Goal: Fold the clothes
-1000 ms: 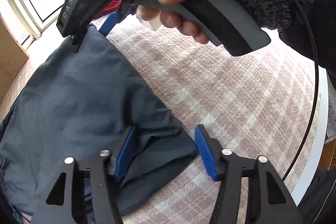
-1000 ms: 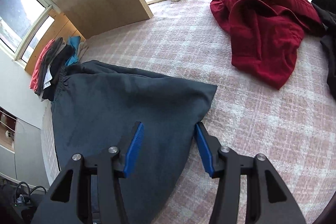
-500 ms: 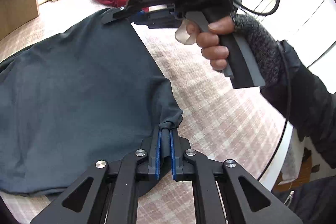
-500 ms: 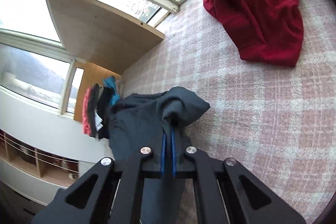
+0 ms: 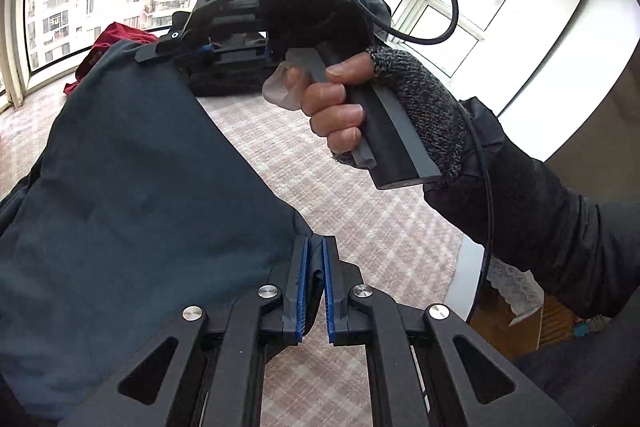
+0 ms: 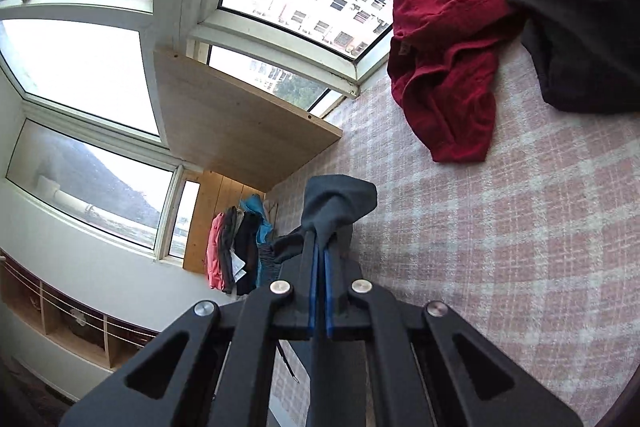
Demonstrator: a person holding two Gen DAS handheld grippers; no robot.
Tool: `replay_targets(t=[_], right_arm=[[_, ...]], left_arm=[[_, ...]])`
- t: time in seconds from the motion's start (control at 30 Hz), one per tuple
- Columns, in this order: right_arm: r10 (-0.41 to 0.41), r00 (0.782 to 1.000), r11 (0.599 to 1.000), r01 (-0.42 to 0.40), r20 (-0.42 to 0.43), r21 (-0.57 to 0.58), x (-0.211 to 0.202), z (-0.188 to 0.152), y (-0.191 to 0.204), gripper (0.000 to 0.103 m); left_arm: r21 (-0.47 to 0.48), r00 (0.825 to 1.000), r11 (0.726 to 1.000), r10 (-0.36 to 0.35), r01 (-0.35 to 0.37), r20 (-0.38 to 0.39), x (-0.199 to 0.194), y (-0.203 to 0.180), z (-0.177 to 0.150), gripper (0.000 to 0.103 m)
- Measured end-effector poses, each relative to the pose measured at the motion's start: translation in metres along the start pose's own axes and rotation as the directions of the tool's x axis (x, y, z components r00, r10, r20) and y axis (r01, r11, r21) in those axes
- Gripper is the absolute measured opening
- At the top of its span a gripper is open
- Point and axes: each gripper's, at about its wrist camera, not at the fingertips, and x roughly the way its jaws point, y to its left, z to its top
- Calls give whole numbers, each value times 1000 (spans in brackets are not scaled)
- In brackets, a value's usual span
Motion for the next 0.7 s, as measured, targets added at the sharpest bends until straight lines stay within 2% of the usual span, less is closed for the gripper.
replay_targets(t=[0.17, 0.33, 0.47, 0.57, 0.63, 0.7], right_arm=[[-12, 999, 999, 11, 39, 34, 9, -7, 25, 3], [-47, 999, 999, 47, 26, -3, 57, -12, 85, 3], [-62, 998, 994, 60, -24, -95, 129, -19, 150, 3], [-80, 992, 985, 64, -93, -159, 203, -27, 195, 3], [-102, 984, 977, 71, -149, -200, 258, -34, 218, 3], [-141, 969, 966, 91, -201, -241, 312, -44, 232, 3]], left_arm=[[52, 999, 999, -19, 18, 33, -17, 28, 11, 6], [31, 990, 999, -46, 43, 131, -86, 69, -8, 6], [-54, 971, 998, -30, 44, 238, -163, 126, -45, 6], [-143, 951, 990, 25, 20, 308, -219, 176, -83, 6], [-223, 942, 975, 74, 1, 328, -249, 214, -113, 6], [-318, 934, 948, 126, -14, 335, -269, 249, -140, 6]])
